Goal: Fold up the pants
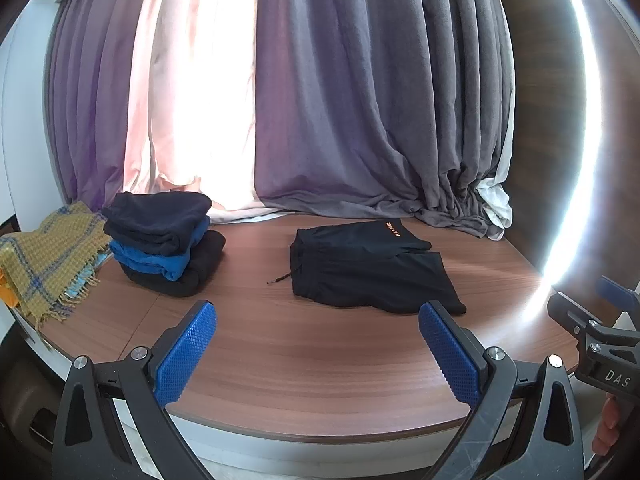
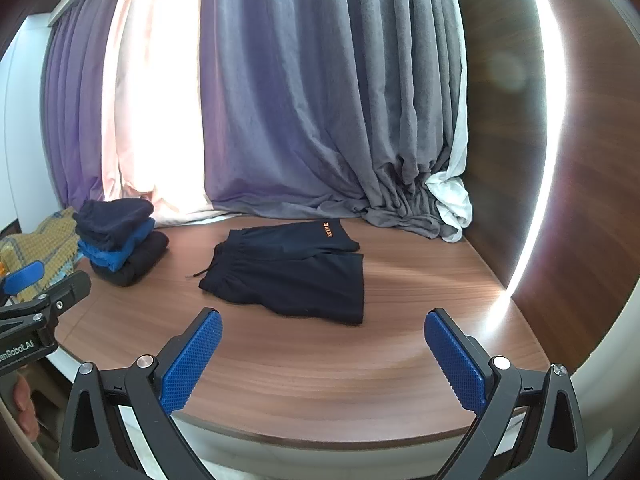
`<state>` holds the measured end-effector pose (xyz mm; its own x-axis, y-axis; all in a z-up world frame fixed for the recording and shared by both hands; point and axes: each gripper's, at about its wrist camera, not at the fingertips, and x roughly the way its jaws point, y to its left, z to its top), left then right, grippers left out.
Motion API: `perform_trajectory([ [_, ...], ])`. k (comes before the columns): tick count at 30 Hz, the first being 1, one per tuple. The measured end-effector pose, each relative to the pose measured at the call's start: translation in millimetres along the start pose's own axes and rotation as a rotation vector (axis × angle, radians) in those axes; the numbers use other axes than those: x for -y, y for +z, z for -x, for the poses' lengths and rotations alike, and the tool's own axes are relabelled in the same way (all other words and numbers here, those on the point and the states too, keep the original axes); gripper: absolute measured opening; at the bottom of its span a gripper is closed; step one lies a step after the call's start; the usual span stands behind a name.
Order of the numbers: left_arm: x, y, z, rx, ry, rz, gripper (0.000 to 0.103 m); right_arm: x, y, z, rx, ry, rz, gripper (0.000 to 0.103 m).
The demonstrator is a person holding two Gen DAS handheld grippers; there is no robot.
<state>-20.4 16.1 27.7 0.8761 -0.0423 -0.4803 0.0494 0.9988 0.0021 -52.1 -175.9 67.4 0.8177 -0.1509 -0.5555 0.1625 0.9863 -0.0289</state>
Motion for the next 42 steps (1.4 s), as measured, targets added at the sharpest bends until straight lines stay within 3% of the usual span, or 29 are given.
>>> perform_trajectory([
  [11, -16, 6, -32, -0.036, -0.009, 0.001, 0.103, -12, 6, -21, -0.024, -0.009, -0.012, 0.102],
  [20, -42, 17, -91, -0.070, -0.023, -0.032, 0.103, -24, 13, -67, -0.073, -0.064, -0.047, 0.102],
  [29, -63, 30, -159, -0.092, -0.137, -0.110, 0.101, -46, 18, -120, -0.105, -0.145, -0.091, 0.102],
  [34, -68, 28, -190, -0.115, -0.187, -0.154, 0.097, -54, 15, -142, -0.135, -0.198, -0.136, 0.102],
  [42, -57, 16, -219, -0.119, -0.190, -0.235, 0.086, -50, 5, -177, -0.197, -0.230, -0.137, 0.102],
])
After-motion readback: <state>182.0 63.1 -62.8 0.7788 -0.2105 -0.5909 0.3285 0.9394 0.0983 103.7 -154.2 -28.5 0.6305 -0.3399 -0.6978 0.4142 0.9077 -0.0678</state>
